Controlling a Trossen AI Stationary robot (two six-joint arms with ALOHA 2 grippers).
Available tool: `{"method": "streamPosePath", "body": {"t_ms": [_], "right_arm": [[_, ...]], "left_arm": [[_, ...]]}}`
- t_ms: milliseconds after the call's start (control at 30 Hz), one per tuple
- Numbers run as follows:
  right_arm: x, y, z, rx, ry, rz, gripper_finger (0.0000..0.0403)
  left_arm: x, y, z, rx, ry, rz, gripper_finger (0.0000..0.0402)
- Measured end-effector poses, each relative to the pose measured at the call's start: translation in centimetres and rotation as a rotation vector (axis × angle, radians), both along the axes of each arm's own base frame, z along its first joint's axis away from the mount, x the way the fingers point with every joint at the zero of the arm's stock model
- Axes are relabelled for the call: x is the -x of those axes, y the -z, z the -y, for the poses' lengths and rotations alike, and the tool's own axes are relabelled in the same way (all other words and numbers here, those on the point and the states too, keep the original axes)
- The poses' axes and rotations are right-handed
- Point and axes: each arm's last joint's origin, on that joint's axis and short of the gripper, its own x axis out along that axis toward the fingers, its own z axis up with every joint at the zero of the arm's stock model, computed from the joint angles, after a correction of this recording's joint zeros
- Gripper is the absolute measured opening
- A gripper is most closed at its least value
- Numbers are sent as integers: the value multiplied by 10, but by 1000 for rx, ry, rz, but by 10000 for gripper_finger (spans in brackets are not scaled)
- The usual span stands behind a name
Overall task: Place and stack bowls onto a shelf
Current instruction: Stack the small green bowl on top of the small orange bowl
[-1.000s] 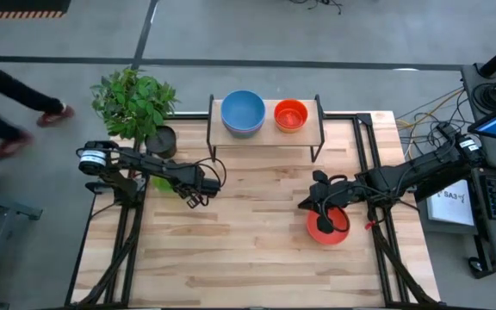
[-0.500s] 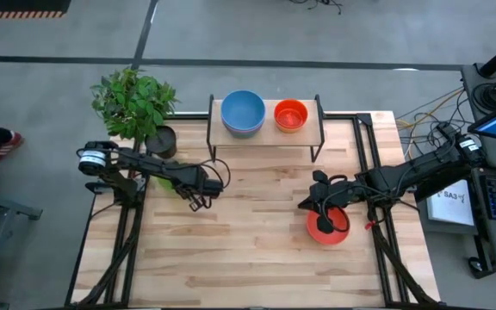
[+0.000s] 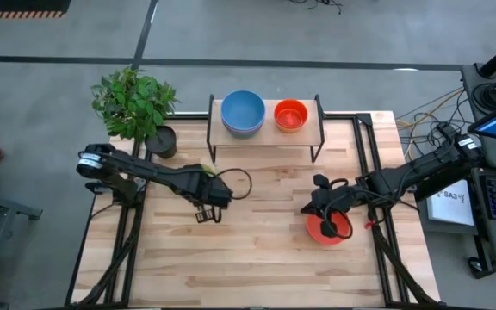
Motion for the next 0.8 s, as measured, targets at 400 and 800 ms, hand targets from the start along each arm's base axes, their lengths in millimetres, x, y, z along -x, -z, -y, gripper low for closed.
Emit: {"method": "streamPosePath", "body": {"t_ms": [400, 800], "right_arm": [[4, 2, -8, 38, -74, 2, 9], [13, -4, -24, 122, -238, 70, 9]], "left_arm": [[-46, -80, 14, -76, 358, 409, 0], [-95, -140, -17, -358, 608, 712, 0]]}}
